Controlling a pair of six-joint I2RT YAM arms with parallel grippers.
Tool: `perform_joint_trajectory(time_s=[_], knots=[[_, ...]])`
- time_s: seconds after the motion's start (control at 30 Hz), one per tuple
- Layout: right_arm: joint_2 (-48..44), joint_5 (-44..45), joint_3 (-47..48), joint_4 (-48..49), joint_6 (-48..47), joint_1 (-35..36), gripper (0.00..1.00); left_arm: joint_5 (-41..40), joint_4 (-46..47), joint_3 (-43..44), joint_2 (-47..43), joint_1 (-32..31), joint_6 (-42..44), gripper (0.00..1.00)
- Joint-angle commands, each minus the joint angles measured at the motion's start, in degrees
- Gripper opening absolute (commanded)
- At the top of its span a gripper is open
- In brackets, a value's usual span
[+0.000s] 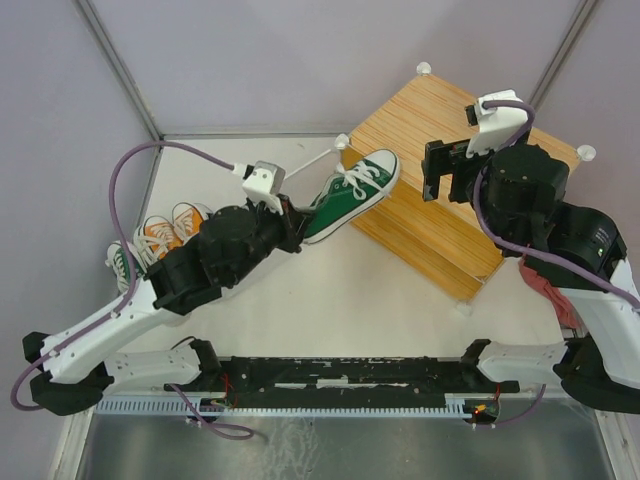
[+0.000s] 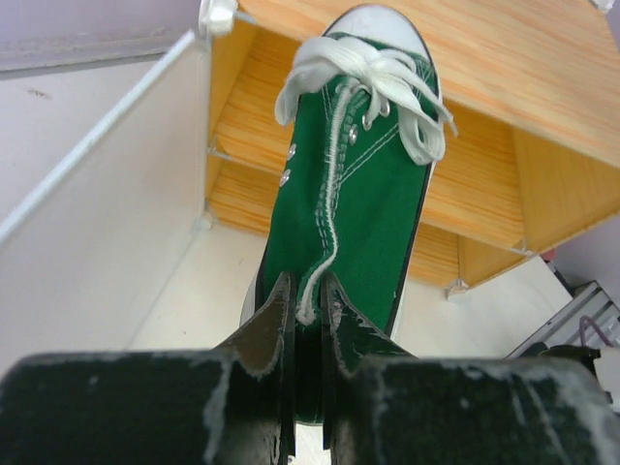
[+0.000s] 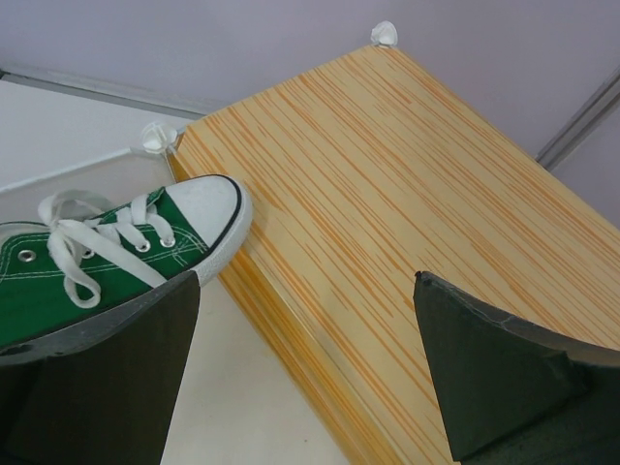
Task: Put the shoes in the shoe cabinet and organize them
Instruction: Place the shoe at the center of the board.
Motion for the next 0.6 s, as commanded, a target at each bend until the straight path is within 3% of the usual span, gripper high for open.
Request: perform_joint_trajectory(time_s=[0.0, 0.2, 0.57], knots=[[-2.17, -0.36, -1.67, 1.31, 0.95, -0.23, 0.99, -7.17, 7.50, -10.76, -6.52, -3.54, -3.12, 0.03], [-3.12, -0.39, -4.06, 1.40, 1.18, -0.28, 0.99, -8.87, 9.40, -21.50, -8.84, -5.08, -6.80, 0.03], [-3.55, -1.51, -7.42, 2.87, 1.68, -0.25, 0.99, -13.43, 7.82, -27.87, -14.47, -5.34, -8.27, 0.03]])
